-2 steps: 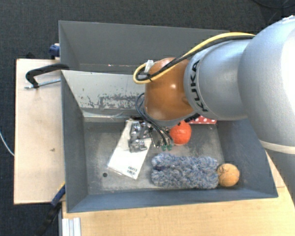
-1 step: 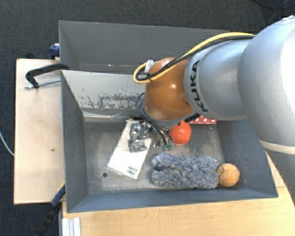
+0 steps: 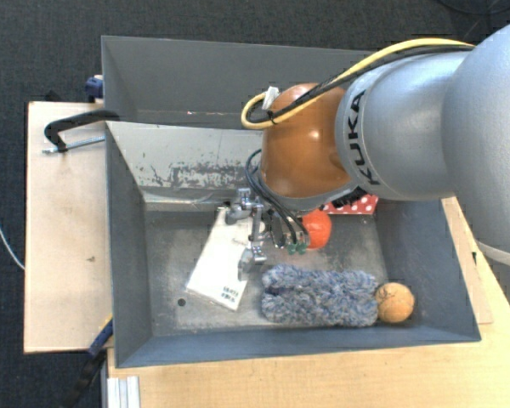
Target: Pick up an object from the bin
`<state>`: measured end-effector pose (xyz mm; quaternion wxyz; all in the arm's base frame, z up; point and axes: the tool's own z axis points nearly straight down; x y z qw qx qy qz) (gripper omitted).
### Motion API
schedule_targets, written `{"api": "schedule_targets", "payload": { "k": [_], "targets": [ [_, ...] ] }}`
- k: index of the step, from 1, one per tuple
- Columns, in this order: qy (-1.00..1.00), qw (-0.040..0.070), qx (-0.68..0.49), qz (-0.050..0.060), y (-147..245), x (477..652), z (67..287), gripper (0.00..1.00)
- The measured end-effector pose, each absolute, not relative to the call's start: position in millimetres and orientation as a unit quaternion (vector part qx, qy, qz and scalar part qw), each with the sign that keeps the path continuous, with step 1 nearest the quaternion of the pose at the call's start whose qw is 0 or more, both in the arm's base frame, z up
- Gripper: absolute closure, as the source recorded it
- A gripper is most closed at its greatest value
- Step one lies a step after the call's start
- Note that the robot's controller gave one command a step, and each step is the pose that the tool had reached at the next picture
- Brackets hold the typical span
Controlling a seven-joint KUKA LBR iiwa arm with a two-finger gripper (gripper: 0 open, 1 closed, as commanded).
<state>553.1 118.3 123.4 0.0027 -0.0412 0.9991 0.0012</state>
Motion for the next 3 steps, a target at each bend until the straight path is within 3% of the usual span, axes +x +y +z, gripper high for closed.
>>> {"api": "schedule_targets", "payload": {
  "k": [1, 2, 3],
  "targets": [
    [0.999, 0.002, -0.041, 0.001, 118.2, 552.9, 123.1, 0.00],
    [0.998, 0.005, -0.069, 0.001, 109.7, 534.0, 106.9, 0.00],
    [0.990, 0.005, -0.143, 0.001, 100.9, 501.7, 77.7, 0.00]
  ]
}}
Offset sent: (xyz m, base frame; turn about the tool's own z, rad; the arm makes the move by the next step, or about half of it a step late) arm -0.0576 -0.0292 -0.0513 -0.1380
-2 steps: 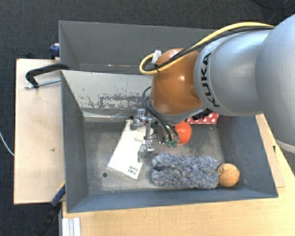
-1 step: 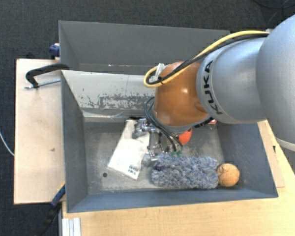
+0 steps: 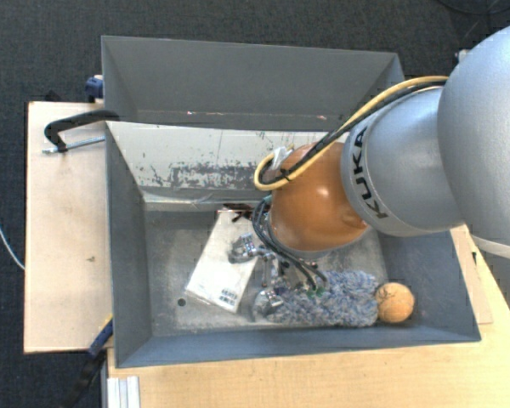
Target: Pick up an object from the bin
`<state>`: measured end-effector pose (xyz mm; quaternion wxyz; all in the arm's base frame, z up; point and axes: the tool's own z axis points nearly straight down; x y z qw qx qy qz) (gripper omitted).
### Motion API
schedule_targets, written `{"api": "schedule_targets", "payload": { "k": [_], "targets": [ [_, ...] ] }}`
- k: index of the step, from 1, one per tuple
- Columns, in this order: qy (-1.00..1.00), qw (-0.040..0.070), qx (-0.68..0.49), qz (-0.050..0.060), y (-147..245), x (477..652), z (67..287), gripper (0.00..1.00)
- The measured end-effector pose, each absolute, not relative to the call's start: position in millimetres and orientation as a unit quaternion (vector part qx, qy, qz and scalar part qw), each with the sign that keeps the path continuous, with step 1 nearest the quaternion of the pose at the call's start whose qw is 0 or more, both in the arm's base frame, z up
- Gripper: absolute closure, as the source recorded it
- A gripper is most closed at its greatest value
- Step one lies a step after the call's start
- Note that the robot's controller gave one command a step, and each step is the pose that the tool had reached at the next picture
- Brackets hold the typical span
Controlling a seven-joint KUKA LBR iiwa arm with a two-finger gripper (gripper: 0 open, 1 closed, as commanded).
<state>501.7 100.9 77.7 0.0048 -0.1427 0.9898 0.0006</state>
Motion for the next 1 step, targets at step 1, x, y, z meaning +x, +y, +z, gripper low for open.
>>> {"api": "schedule_targets", "payload": {
  "k": [1],
  "targets": [
    [0.984, 0.000, -0.176, 0.001, 92.7, 493.6, 73.9, 1.00]
  ]
}}
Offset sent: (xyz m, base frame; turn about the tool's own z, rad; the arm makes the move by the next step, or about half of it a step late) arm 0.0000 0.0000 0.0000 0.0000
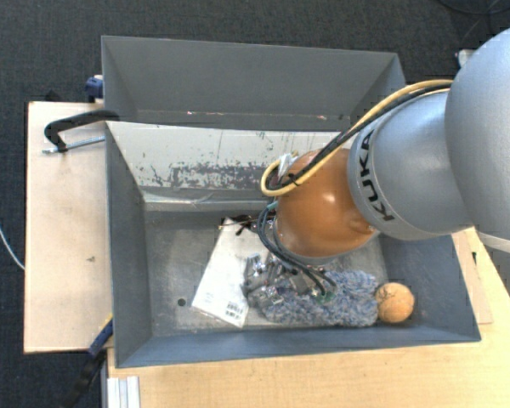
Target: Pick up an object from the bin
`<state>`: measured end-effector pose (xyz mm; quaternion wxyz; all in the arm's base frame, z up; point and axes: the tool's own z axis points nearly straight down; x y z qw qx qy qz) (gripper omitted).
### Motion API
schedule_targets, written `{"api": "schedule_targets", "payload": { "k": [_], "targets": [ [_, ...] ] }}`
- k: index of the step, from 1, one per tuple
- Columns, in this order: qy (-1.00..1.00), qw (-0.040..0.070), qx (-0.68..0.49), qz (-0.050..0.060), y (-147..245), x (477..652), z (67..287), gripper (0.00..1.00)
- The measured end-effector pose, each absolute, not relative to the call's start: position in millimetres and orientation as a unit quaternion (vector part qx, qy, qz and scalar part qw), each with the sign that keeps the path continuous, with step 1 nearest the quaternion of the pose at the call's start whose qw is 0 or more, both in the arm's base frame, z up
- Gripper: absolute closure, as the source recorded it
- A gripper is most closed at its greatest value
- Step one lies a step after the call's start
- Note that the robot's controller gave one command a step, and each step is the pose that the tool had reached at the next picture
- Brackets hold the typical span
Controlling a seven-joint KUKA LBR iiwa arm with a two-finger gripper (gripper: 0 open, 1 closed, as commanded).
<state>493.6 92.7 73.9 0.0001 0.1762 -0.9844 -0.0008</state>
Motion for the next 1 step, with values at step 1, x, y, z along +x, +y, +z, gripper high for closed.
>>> {"api": "schedule_targets", "payload": {
  "k": [1],
  "targets": [
    [-0.984, 0.000, 0.176, -0.001, 92.6, 493.5, 73.9, 1.00]
  ]
}}
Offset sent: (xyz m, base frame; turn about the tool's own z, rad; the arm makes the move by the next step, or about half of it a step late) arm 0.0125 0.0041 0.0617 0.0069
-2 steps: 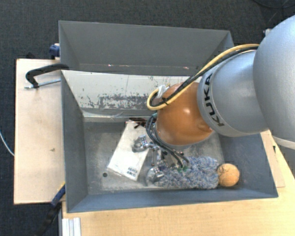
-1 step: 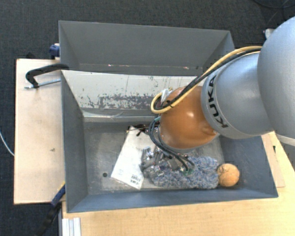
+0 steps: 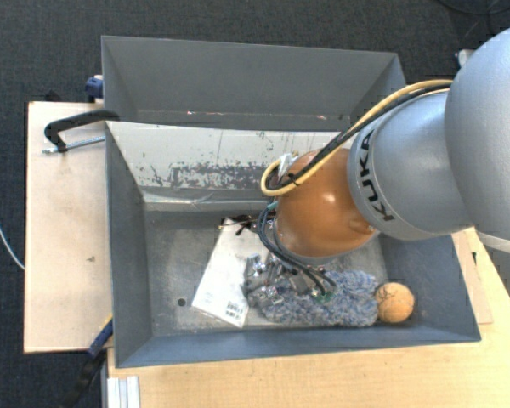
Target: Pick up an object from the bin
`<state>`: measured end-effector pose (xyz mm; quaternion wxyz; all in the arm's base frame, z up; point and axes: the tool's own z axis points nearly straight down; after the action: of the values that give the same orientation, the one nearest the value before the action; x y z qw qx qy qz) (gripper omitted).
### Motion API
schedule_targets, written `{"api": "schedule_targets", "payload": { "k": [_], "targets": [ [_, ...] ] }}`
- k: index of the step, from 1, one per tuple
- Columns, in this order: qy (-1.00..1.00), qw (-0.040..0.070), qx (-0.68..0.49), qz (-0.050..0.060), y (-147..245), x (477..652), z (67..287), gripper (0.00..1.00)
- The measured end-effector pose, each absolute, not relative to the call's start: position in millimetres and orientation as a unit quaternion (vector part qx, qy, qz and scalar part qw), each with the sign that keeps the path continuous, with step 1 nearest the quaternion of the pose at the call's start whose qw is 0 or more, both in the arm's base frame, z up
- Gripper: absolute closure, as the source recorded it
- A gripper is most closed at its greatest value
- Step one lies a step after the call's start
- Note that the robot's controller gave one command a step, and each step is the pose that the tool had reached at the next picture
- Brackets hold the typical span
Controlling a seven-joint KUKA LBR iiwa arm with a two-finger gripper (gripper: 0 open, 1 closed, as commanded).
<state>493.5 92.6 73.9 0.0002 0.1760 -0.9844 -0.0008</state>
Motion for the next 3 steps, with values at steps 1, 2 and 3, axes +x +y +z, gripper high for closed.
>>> {"api": "schedule_targets", "payload": {
  "k": [1, 2, 3],
  "targets": [
    [-0.985, 0.000, 0.173, -0.001, 96.4, 502.6, 118.5, 1.00],
    [-0.985, -0.004, 0.174, -0.001, 97.7, 506.2, 159.6, 1.00],
    [-0.989, 0.000, 0.146, -0.001, 92.2, 504.3, 138.3, 0.00]
  ]
}}
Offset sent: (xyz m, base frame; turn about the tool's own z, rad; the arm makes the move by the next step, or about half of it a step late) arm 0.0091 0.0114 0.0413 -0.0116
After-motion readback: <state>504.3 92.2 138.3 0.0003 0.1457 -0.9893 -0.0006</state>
